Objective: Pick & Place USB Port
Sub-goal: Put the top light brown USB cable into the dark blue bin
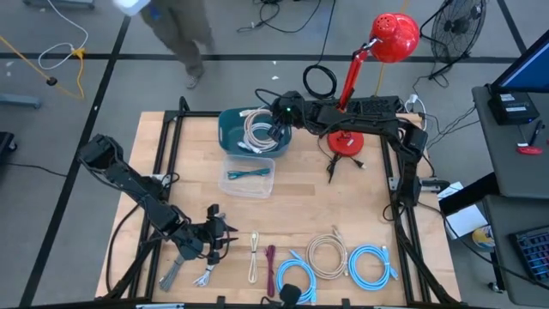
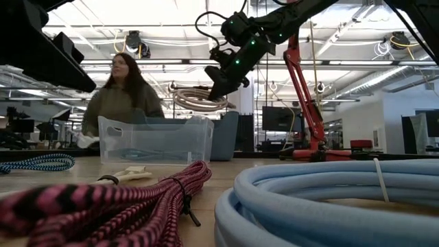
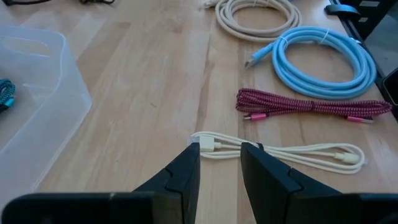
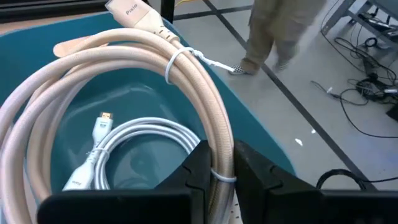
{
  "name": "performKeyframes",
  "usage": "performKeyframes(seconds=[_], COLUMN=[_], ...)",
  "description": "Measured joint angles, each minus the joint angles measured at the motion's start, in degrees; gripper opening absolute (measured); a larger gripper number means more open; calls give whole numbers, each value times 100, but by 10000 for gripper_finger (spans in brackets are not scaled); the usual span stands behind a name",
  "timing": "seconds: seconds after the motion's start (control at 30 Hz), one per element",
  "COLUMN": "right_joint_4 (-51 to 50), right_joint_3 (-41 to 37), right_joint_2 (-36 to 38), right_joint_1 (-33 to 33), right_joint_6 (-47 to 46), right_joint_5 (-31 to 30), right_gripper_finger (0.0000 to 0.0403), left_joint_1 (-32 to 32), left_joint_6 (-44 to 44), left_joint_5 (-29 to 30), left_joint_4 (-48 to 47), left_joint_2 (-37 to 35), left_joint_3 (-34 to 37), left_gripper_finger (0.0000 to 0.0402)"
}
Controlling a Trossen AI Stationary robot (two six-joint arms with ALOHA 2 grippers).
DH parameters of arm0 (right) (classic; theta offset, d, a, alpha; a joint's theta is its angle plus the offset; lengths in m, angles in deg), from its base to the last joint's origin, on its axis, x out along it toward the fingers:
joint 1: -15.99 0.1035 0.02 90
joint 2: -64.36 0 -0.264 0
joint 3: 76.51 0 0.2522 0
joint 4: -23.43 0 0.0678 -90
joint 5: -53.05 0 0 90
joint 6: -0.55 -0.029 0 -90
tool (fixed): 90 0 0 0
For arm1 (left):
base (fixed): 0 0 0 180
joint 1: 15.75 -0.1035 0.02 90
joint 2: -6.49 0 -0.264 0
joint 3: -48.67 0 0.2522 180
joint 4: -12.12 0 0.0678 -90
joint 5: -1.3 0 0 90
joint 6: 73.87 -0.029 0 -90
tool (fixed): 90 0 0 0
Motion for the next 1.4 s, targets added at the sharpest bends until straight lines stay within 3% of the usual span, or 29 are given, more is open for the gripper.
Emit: performKeyframes(seconds=[0.33,1.4], right_joint_4=[79,-60], right_joint_3=[-11,0], right_joint_2=[-446,-1064], right_joint_1=[-75,-264], right_joint_6=[56,202], right_joint_5=[484,233], right_gripper_finger=[35,35], left_joint_1=[-2,-2], left_joint_6=[-20,-28], left_joint_5=[0,0], left_joint_4=[2,-2], left_joint_2=[0,0], left_joint_3=[0,0], left_gripper_finger=[120,120])
